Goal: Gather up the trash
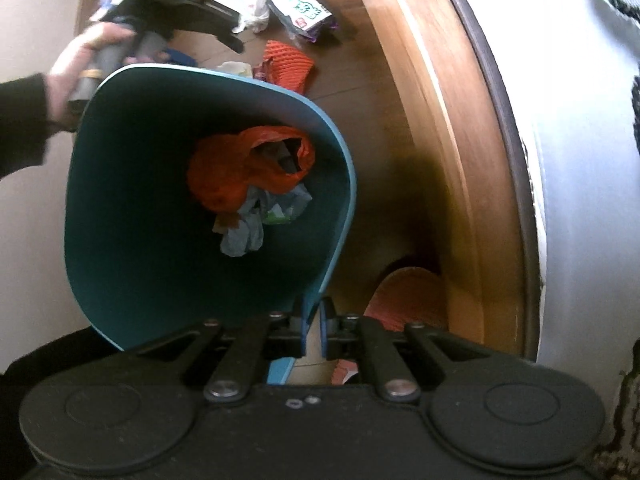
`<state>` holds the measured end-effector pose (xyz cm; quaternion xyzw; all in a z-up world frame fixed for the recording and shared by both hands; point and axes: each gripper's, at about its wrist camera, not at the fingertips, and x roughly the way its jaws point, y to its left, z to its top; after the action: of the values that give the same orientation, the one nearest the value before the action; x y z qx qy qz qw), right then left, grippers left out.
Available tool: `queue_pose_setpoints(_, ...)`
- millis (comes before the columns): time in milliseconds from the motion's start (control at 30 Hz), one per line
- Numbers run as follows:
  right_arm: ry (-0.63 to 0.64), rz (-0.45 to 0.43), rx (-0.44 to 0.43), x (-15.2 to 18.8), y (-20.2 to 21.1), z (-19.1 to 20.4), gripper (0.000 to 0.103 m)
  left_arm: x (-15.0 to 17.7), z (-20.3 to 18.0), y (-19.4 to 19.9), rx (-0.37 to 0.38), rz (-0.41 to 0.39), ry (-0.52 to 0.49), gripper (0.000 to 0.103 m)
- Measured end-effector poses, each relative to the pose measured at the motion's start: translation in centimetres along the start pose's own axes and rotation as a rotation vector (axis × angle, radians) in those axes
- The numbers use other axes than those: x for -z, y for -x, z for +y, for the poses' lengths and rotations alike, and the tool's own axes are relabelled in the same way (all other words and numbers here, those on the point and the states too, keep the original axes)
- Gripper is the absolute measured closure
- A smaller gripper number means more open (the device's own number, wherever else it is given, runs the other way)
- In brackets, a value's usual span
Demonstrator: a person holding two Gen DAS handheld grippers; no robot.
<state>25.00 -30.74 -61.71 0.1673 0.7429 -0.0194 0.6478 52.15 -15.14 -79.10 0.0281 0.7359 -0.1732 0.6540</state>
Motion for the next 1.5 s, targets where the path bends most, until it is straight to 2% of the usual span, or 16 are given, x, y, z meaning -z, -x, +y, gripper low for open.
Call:
queue_pose_setpoints(100,0.013,0.001,-0.014,0.0,-0.5,0.1,0.084,-0.2,0.0,-1.7,-0.017,0.009,0.006,0.028)
queue_pose_setpoints(200,0.022,0.012,-0.007,-0.1,-1.5,0.4,0.084,-0.5,0.2,-2.5,-0.053,-0.012,0.015,0.028)
queue_pose_setpoints(300,0.027,0.017,-0.004,0.1,-2.1,0.6,0.084,-0.8,1.0,-3.3,-0.030,0.005,0.064,0.030)
queue_pose_setpoints(500,0.021,0.026,0.008,0.1,-2.7,0.7,0.084,-0.4,0.6,-4.2,-0.017,0.019,0.025,0.045)
queue_pose_setpoints(567,0.035,0.028,0.029,0.3,-2.9,1.1,0.084,-0.5,0.9,-4.3,0.011,0.023,0.035,0.055)
queue_pose_setpoints(633,0.041,0.031,0.049,0.3,-3.3,1.5,0.084,-0.6,0.8,-4.2,0.041,0.019,0.033,0.073)
queue_pose_setpoints(767,0.025,0.050,0.099,-0.2,-4.3,1.9,0.084,-0.6,-0.6,-3.4,0.029,0.016,-0.024,0.092)
queue_pose_setpoints(833,-0.005,0.060,0.139,-0.4,-4.6,1.9,0.095,-0.7,-0.8,-3.0,0.015,0.011,-0.035,0.100)
queue_pose_setpoints(1033,-0.061,0.051,0.154,-0.4,-4.5,1.5,0.097,-1.3,0.4,-0.2,-0.036,-0.005,0.004,0.103)
queue_pose_setpoints(1133,-0.047,0.042,0.161,-0.4,-4.3,1.8,0.097,-1.2,1.6,1.0,-0.013,0.023,0.015,0.102)
queue_pose_setpoints(1200,-0.046,0.038,0.160,-0.5,-4.2,1.6,0.097,-1.1,1.9,1.1,0.059,0.054,-0.014,0.101)
queue_pose_setpoints(1267,-0.054,0.039,0.153,-0.5,-4.2,1.3,0.097,-1.1,1.2,0.9,0.058,0.084,-0.065,0.094)
queue_pose_setpoints(1300,-0.053,0.038,0.149,-0.5,-4.2,1.3,0.097,-1.0,1.1,0.7,0.065,0.093,-0.089,0.081)
queue_pose_setpoints(1333,-0.046,0.038,0.145,-0.5,-4.2,1.2,0.097,-0.7,0.9,0.3,0.070,0.099,-0.108,0.057)
queue_pose_setpoints(1400,-0.032,0.037,0.145,-0.4,-4.2,1.4,0.097,-0.2,0.6,-0.3,0.036,0.081,-0.138,0.024)
queue_pose_setpoints(1500,-0.030,0.036,0.143,-0.6,-4.3,1.5,0.096,0.0,0.9,-1.3,0.008,0.074,-0.118,0.023)
